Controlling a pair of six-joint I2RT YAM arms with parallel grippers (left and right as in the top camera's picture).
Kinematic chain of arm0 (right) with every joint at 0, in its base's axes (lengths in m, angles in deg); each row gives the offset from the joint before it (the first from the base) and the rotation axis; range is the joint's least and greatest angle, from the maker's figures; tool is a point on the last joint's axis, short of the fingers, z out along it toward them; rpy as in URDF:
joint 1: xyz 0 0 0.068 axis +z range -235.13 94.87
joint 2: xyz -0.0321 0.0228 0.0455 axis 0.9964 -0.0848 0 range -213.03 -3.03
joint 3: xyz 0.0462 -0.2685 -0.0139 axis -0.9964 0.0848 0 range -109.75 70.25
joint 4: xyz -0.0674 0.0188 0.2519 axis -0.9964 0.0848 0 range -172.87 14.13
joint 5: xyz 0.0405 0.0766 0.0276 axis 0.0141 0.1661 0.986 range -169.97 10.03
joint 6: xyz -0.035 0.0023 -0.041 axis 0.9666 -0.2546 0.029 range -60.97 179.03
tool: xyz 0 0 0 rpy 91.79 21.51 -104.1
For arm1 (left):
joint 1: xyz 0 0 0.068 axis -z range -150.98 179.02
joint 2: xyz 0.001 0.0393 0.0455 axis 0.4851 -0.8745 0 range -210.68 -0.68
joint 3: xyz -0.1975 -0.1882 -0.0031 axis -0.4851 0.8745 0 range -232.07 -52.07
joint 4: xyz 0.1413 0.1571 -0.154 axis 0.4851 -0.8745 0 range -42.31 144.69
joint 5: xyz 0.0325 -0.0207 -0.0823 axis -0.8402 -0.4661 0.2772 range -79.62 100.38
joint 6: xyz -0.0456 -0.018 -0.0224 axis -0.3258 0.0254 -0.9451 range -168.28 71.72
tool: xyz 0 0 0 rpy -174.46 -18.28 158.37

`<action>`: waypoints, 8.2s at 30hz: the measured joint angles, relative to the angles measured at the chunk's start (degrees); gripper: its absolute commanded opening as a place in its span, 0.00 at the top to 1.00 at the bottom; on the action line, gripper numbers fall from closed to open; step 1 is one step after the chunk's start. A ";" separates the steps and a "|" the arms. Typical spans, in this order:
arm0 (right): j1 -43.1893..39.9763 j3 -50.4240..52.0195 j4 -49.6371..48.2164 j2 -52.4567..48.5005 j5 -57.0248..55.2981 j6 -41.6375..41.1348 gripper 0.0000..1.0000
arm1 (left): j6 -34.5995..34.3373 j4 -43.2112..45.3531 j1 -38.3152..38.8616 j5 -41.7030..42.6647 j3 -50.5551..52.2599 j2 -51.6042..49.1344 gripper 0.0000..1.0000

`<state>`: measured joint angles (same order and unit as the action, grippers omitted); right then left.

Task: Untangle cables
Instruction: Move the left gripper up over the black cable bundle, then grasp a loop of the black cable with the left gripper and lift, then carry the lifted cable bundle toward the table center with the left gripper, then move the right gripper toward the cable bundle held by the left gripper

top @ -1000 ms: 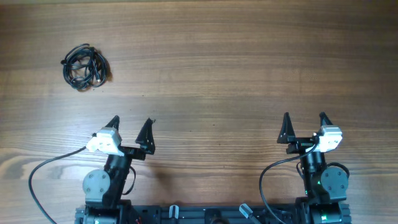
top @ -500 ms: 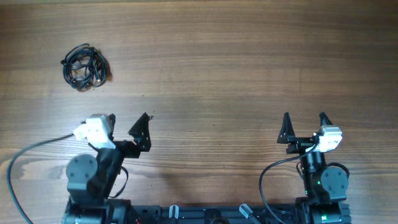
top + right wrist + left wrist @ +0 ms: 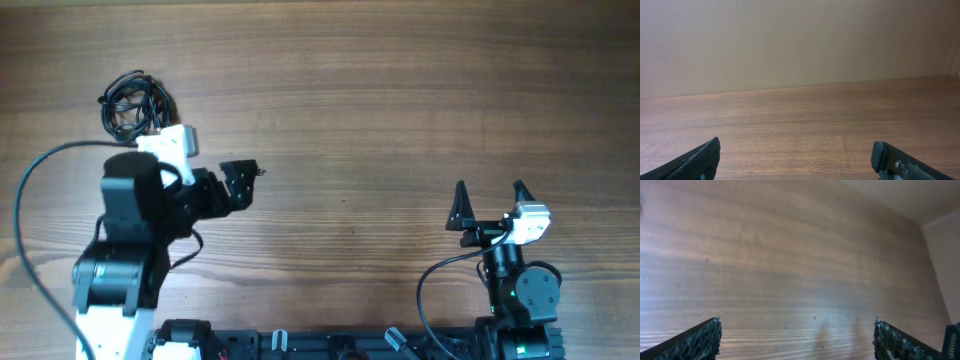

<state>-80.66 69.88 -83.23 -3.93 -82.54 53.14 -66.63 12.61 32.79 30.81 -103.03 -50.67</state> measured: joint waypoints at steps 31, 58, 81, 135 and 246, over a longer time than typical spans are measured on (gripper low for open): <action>0.00 0.00 0.00 -0.11 0.00 0.00 0.00 | -6.67 -6.16 -3.17 -16.87 -21.84 -28.72 0.88; 0.00 0.00 0.00 -0.15 0.00 0.00 0.00 | -9.22 27.34 -17.00 -36.11 -22.86 -60.04 0.49; 0.00 0.00 0.00 -0.17 0.00 0.00 0.00 | -14.58 22.40 -17.35 -16.70 -22.67 -52.46 0.96; 0.00 0.00 0.00 -0.22 0.00 0.00 0.00 | -7.74 -4.59 14.95 -8.63 -4.48 -41.09 0.42; 1.49 -24.20 -6.73 -59.36 51.95 -38.77 0.15 | 18.29 -2.10 9.81 -5.86 -6.54 -37.29 0.86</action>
<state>-79.18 45.69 -89.96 -63.30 -30.59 14.37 -48.34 10.51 42.60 24.95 -109.57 -87.96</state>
